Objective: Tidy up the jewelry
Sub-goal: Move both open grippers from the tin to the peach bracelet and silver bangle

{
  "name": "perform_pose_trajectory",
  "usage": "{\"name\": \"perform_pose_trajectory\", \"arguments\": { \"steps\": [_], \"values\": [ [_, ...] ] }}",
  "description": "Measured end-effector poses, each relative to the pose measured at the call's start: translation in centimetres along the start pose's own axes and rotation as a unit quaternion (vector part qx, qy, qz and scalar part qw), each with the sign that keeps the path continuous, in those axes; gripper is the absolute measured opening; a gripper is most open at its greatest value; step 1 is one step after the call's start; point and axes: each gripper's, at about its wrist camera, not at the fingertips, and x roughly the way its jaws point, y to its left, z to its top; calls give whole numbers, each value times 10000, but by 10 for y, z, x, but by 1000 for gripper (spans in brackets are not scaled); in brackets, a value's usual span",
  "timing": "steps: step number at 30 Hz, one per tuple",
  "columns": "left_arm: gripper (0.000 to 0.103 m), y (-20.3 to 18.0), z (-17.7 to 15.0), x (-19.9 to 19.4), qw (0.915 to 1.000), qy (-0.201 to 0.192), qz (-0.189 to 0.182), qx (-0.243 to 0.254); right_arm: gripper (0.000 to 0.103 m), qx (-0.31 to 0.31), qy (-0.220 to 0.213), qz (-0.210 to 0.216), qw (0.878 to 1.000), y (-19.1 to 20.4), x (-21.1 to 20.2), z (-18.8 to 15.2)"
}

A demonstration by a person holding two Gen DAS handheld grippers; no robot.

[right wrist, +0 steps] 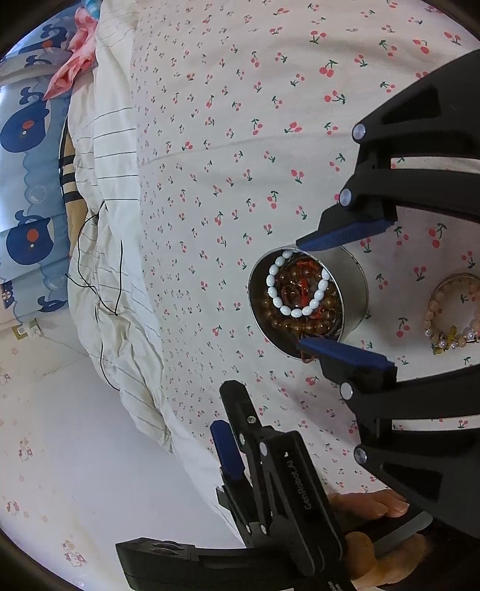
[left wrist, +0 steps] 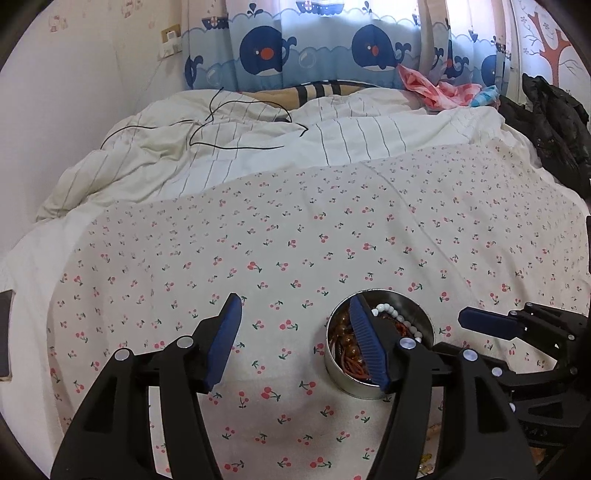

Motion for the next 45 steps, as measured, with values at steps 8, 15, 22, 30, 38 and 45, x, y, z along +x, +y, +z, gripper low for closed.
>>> {"name": "perform_pose_trajectory", "arguments": {
  "steps": [8,15,22,30,38,45],
  "values": [
    [63,-5,-1,-5,9997,-137,102,149,59,-100,142,-17,9998,-3,-11,-11],
    [64,-8,-3,-8,9994,-240,92,216,66,-532,479,-297,9970,0,-18,-35],
    [68,-12,-4,-7,9990,-265,155,320,69,-978,866,-492,9902,8,3,-52],
    [74,-16,-7,-5,9987,-204,199,414,72,-753,1048,-1430,9813,-17,26,-56],
    [80,-4,-10,-1,9999,43,29,121,74,-297,999,-725,9919,-33,10,-47],
    [82,6,-15,-2,9998,143,-103,-116,77,-1161,1322,-1206,9770,-11,25,-58]
  ]
}}
